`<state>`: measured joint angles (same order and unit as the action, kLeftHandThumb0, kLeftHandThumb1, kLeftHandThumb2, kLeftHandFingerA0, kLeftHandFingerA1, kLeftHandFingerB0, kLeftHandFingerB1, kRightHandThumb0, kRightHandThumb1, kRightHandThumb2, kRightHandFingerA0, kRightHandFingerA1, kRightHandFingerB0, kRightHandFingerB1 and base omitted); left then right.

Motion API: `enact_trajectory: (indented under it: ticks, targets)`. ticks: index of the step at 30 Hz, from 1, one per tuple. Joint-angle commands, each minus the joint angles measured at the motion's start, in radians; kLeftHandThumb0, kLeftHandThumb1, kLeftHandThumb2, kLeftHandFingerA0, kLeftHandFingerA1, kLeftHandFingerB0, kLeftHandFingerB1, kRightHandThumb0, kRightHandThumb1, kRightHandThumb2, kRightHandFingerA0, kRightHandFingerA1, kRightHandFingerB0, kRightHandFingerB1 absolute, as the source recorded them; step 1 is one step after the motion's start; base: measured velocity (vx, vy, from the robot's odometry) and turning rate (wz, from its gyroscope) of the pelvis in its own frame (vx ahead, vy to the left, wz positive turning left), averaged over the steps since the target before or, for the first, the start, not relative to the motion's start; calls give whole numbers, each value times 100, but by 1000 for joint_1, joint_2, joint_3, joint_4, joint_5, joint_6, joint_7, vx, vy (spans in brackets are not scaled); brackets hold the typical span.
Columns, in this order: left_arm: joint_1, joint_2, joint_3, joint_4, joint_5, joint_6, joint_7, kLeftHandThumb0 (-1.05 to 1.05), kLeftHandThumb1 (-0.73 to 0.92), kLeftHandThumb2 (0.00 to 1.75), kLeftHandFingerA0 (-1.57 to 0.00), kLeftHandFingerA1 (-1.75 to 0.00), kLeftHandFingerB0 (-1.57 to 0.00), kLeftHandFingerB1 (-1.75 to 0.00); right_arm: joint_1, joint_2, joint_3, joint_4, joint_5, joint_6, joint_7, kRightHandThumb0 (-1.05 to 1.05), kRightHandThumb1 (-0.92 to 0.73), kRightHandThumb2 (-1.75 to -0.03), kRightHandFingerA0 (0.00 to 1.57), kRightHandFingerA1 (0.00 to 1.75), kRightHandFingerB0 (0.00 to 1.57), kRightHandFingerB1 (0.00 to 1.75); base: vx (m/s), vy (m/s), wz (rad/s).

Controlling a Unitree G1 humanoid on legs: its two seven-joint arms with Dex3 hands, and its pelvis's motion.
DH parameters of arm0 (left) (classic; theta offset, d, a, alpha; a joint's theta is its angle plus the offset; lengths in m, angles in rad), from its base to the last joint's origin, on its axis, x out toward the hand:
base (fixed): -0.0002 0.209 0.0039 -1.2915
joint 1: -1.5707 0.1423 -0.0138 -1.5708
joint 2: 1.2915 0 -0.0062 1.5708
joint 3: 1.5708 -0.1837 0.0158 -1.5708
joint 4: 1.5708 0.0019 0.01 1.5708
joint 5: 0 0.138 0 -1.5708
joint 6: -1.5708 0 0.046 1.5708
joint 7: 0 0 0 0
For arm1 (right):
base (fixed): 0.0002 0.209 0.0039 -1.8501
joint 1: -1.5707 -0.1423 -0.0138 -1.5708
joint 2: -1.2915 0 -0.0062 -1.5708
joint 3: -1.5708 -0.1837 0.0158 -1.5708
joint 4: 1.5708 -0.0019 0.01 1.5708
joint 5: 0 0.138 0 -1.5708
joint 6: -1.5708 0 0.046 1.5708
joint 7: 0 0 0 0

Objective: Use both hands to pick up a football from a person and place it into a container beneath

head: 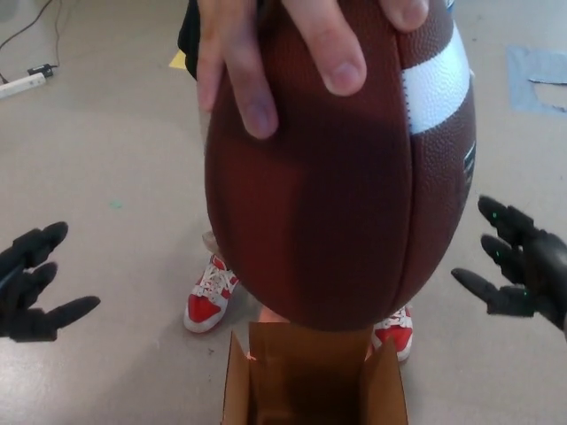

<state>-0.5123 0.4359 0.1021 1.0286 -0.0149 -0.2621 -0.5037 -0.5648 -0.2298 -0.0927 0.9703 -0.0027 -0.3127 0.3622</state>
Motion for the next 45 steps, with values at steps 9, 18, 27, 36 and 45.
enact_trajectory:
  ticks: [9, 18, 27, 36, 45]
  targets:
    - [192, 71, 36, -623, -190, 8, -245, -89, 50, 58, 0, 0, 0, 0, 269, -76, -17, -713, 247, 36, 276, -78, -48, -55, 0, 0, 0, 0, 0, 0, 0]
    - [320, 117, 64, -973, -277, 140, -270, -84, 49, 57, 0, 0, 0, 0, 403, -141, -59, -1022, 303, 127, 271, -82, -48, -56, 0, 0, 0, 0, 0, 0, 0]
    - [442, 162, 91, -1276, -320, 207, -267, -82, 52, 56, 0, 0, 0, 0, 503, -189, -104, -1240, 386, 184, 284, -83, -46, -63, 0, 0, 0, 0, 0, 0, 0]
    - [483, 183, 96, -1425, -357, 293, -253, -83, 51, 56, 0, 0, 0, 0, 530, -216, -96, -1350, 440, 259, 296, -87, -50, -57, 0, 0, 0, 0, 0, 0, 0]
    - [470, 190, 73, -1532, -373, 390, -209, -84, 50, 56, 0, 0, 0, 0, 491, -202, -50, -1395, 497, 334, 289, -93, -55, -58, 0, 0, 0, 2, 0, 0, 0]
